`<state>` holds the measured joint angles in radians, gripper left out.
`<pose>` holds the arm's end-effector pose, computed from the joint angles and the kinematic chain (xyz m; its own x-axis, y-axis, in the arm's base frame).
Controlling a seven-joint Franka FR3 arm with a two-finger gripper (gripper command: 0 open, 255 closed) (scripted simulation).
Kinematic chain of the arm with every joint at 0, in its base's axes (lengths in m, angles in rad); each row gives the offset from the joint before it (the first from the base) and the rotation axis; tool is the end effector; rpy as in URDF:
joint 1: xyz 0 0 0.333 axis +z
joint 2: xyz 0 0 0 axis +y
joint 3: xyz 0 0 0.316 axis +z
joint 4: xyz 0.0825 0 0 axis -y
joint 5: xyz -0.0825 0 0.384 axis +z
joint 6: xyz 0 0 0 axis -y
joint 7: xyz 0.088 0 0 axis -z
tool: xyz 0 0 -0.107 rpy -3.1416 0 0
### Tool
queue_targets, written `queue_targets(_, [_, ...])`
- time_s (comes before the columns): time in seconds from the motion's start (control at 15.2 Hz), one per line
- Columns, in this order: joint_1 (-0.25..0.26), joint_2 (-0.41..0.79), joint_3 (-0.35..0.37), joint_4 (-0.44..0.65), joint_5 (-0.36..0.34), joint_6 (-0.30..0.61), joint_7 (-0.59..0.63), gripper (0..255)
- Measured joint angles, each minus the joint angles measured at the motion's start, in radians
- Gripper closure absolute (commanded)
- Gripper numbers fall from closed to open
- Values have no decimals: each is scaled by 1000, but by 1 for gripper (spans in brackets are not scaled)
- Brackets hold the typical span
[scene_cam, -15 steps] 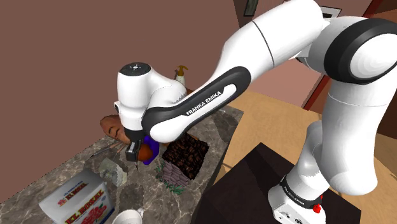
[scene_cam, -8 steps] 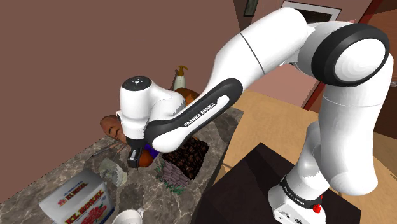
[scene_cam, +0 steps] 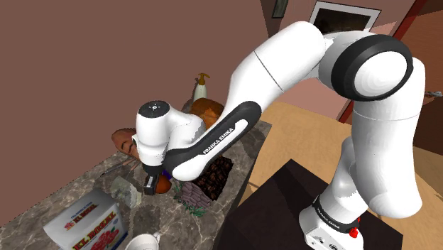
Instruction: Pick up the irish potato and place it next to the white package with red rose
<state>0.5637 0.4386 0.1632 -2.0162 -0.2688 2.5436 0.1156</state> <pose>0.4583 0.4078 0.2439 0.6842 0.7223 0.1010 0.7165 -0.6915 0.0915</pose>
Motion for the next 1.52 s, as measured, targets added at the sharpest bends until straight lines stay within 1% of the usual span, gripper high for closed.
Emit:
queue_targets(0.46, [14,73,-22,9,-31,68,26,255])
queue_targets(0.73, [20,84,-34,32,-44,90,37,255])
queue_targets(0.99, [29,82,-43,24,-59,131,49,255])
queue_targets(1.32, [43,103,-41,29,-61,128,62,255])
queue_targets(1.39, [42,104,-41,26,-62,133,60,0])
queue_targets(1.52, [40,107,-39,31,-61,134,55,0])
